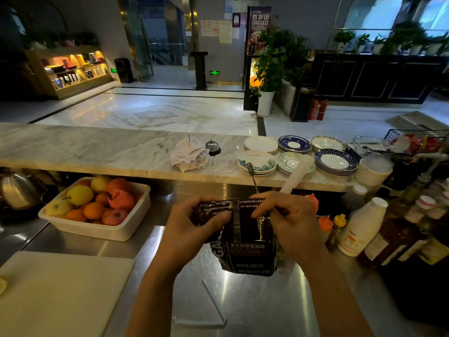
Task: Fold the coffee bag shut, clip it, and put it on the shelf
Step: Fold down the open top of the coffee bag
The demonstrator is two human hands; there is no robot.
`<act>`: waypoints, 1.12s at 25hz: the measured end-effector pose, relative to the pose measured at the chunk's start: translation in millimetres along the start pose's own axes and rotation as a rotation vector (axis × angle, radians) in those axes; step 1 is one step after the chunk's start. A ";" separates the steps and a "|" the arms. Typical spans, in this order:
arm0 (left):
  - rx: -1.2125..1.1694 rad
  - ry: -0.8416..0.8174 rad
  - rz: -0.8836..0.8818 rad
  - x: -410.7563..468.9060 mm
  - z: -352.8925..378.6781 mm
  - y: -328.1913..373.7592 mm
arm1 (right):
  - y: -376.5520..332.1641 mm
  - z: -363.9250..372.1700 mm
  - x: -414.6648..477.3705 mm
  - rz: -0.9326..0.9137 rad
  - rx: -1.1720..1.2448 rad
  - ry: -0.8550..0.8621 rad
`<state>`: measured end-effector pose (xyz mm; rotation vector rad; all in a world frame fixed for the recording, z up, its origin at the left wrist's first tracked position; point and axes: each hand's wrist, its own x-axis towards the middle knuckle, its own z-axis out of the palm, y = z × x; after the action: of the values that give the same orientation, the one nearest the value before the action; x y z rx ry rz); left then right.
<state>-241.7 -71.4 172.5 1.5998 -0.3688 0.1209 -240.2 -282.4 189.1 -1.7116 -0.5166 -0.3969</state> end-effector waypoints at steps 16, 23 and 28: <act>0.018 0.181 0.080 3.8 27.8 9.5 | -4.5 39.6 -0.2 0.053 -0.177 0.329; 0.145 0.479 0.199 8.1 50.8 15.5 | -13.0 50.5 -5.2 0.003 -0.124 0.395; 0.021 0.341 0.193 6.7 42.1 13.2 | -14.4 45.6 -3.4 -0.056 -0.129 0.398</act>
<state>-245.6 -114.3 184.1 1.5274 -0.2543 0.5392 -251.6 -235.9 190.1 -1.6860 -0.2520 -0.8055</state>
